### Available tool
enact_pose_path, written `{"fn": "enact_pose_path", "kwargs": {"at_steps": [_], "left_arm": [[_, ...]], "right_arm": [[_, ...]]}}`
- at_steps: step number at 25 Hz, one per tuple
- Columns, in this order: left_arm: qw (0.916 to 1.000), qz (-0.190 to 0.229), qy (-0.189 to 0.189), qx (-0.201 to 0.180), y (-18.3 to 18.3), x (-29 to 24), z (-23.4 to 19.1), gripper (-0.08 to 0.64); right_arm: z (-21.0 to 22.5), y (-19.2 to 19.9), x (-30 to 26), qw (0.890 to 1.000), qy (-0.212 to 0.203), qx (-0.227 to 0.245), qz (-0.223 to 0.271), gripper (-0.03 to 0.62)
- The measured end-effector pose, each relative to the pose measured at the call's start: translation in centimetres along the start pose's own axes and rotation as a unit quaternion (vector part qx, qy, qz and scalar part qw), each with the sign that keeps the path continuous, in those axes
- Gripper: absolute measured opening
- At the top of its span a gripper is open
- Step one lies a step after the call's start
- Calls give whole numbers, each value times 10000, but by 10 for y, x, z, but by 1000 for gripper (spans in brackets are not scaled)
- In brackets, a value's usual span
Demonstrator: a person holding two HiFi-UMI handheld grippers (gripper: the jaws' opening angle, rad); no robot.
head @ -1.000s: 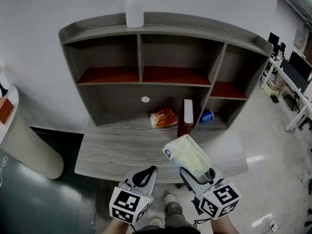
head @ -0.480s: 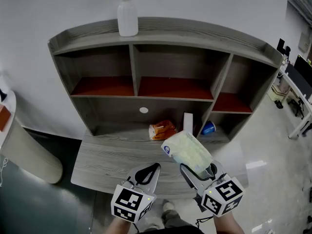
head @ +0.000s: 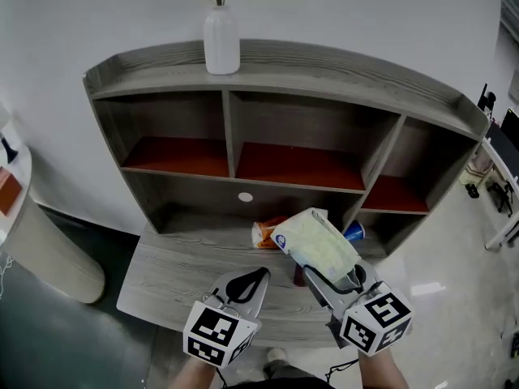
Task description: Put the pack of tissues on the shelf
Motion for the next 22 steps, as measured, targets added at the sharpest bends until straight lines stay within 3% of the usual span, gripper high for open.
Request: {"fn": "enact_pose_path", "kwargs": {"at_steps": [8, 22], "left_arm": [[9997, 137, -164, -75, -26, -18, -13, -3], [9996, 162, -186, -136, -58, -51, -23, -3]], "right_arm": [[28, -35, -22, 9990, -78, 403, 179, 249], [78, -78, -47, 9971, 112, 621, 416, 250]]}}
Point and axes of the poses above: the fingertips, and each gripper's own axes: x backward along the fingers, z to its right, y out of its underside, the point moved 5 cm from there along x, backward along the fingers, and after that the axes turned 11 degrees about x, right-handed, at the moved point
